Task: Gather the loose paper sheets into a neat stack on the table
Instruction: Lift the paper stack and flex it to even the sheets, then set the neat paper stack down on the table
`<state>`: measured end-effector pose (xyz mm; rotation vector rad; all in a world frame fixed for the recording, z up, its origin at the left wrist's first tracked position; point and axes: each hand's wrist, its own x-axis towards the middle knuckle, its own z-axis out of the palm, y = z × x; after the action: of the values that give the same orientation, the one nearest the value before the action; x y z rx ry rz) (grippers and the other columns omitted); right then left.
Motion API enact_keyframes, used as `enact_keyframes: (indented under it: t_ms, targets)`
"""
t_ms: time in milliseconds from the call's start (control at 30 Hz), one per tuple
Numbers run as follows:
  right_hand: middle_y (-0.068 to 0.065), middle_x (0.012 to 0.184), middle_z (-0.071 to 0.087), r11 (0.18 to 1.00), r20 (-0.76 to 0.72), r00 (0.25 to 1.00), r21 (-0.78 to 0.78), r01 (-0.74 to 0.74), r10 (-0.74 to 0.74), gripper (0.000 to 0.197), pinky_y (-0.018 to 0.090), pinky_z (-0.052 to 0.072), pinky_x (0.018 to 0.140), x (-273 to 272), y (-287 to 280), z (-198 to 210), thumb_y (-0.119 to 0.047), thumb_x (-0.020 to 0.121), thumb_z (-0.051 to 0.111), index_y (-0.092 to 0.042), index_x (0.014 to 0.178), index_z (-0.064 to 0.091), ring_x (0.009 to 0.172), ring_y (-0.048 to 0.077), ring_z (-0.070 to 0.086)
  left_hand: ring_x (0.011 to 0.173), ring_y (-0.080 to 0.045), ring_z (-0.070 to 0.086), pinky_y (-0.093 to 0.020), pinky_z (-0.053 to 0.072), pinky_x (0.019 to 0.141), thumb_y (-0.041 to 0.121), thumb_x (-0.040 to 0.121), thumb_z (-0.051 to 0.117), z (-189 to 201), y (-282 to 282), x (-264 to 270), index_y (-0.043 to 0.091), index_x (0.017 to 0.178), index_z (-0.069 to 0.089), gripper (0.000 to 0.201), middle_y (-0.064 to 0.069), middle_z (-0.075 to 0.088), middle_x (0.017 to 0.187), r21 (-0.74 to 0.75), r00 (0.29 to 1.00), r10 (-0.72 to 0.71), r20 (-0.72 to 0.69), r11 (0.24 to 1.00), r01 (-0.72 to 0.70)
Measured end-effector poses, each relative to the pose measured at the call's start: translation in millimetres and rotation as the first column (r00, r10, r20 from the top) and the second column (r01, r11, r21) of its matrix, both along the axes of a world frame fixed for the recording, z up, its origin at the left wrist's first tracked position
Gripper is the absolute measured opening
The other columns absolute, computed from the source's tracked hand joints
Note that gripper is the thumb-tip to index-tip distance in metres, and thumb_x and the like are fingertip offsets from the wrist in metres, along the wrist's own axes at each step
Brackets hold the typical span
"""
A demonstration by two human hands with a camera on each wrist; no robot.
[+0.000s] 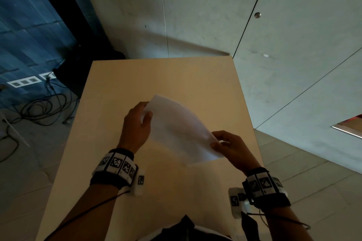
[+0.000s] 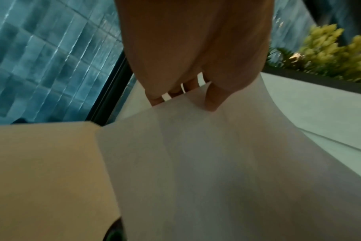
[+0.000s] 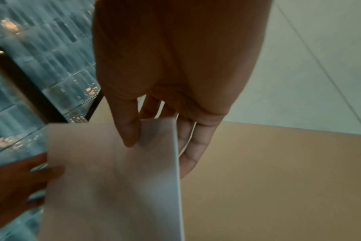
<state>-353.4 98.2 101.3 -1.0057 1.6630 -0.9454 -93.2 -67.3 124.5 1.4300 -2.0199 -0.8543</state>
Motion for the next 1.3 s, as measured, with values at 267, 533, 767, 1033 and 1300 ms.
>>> enact_keyframes:
  t_ms: [267,533,767,1033,1300]
  targets:
    - [-0.004,0.115,0.068,0.997,-0.102,0.992,0.008,-0.078,0.078,0.030,0.046,0.059,0.083,32.3,-31.1,-0.8,-0.029,0.093,0.055,-0.041,0.120,0.060,0.085,0.024,0.072,0.107,-0.034,0.056,-0.045,0.044,0.093,0.021,0.093,0.051,29.4,-11.4,-33.9,0.020,0.123,0.054,0.031,-0.009,0.065,0.115,-0.065,0.928,-0.246,0.281,0.960,0.274]
    - [-0.007,0.110,0.070,0.988,-0.057,0.987,0.004,0.151,-0.151,0.029,0.034,0.051,0.086,48.9,-40.4,-21.3,-0.015,0.098,0.048,-0.031,0.114,0.065,0.100,0.018,0.067,0.118,-0.021,0.051,-0.041,0.043,0.100,0.036,0.084,0.062,1.8,-21.1,-24.2,0.035,0.126,0.052,0.043,0.005,0.062,0.125,-0.129,0.987,-0.049,0.153,0.989,0.069]
    - [0.000,0.112,0.071,0.965,-0.002,0.967,0.065,0.254,-0.255,0.025,0.036,0.052,0.090,48.7,-45.3,-43.6,-0.014,0.098,0.049,-0.020,0.115,0.066,0.105,0.020,0.065,0.133,-0.026,0.042,-0.048,0.040,0.107,0.036,0.077,0.074,-52.4,-23.7,25.9,0.027,0.147,0.024,0.087,-0.004,0.042,0.148,0.530,0.982,0.189,-0.024,0.835,-0.147]
    - [0.002,0.121,0.068,0.934,0.065,0.965,0.274,0.228,-0.255,0.034,0.055,0.049,0.100,55.8,-66.5,-79.9,-0.018,0.091,0.051,-0.025,0.122,0.062,0.114,0.027,0.062,0.110,-0.031,0.060,-0.039,0.047,0.095,0.024,0.089,0.060,-93.5,-21.1,27.5,0.012,0.119,0.060,0.033,-0.011,0.065,0.121,0.556,0.974,0.178,0.143,0.799,-0.228]
    - [0.012,0.125,0.066,0.889,-0.108,0.973,0.396,0.230,-0.204,0.039,0.045,0.051,0.095,66.5,-98.6,-97.1,-0.015,0.090,0.052,-0.013,0.129,0.056,0.111,0.035,0.062,0.108,-0.031,0.062,-0.033,0.046,0.094,0.020,0.089,0.061,-107.7,-39.4,25.2,0.004,0.114,0.064,0.030,-0.015,0.068,0.115,0.461,0.956,0.210,0.205,0.841,-0.284]
